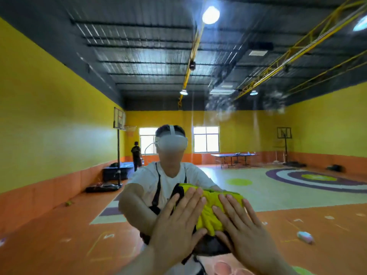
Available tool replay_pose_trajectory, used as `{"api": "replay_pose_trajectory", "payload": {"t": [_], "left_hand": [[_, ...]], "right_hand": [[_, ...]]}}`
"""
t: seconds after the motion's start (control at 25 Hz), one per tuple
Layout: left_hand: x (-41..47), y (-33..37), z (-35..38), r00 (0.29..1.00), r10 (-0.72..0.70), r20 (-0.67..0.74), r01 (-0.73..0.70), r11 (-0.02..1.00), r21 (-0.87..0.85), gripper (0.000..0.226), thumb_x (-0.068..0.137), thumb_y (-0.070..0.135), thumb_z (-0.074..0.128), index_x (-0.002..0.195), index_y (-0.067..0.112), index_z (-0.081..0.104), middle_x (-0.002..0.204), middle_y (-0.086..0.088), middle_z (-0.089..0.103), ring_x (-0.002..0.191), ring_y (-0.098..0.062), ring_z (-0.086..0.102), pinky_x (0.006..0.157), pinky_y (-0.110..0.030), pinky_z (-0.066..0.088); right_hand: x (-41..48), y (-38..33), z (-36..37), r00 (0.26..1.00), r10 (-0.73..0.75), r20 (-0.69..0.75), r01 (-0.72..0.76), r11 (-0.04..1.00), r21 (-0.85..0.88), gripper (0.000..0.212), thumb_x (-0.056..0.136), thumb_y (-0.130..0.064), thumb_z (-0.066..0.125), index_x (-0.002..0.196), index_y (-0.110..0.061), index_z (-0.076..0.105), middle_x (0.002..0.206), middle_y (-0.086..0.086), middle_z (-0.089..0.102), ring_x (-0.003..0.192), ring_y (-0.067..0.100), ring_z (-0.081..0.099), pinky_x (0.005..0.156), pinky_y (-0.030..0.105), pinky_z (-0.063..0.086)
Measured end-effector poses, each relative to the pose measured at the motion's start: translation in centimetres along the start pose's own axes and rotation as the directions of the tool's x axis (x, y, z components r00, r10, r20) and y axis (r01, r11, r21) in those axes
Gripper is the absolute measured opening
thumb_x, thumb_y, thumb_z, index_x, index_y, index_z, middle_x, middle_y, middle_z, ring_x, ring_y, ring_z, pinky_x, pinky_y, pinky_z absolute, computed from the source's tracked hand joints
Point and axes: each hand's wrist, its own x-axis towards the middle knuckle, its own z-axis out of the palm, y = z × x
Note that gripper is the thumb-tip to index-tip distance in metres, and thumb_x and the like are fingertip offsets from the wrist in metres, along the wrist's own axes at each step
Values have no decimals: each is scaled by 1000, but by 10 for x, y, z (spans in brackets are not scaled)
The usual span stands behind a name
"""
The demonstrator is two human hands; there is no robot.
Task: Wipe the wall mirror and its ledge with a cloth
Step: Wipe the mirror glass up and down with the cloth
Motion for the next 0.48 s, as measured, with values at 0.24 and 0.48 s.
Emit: {"api": "replay_pose_trajectory", "payload": {"t": [0.24,0.48], "left_hand": [[133,-72,-56,989,-63,-133,79,990,120,72,105,53,33,161,10,26,171,-10,13,158,-25,12,123,-49,19],[287,-158,-109,969,-88,-231,118,986,121,68,106,52,24,162,14,24,172,-5,13,159,-22,10,127,-46,13]], "right_hand": [[141,79,-38,995,22,-96,-30,996,-88,57,109,-47,32,157,-18,37,167,9,26,154,27,27,120,52,27],[299,173,-75,981,100,-165,-117,988,-96,58,106,-47,28,157,-21,38,166,5,29,153,23,29,123,48,24]]}}
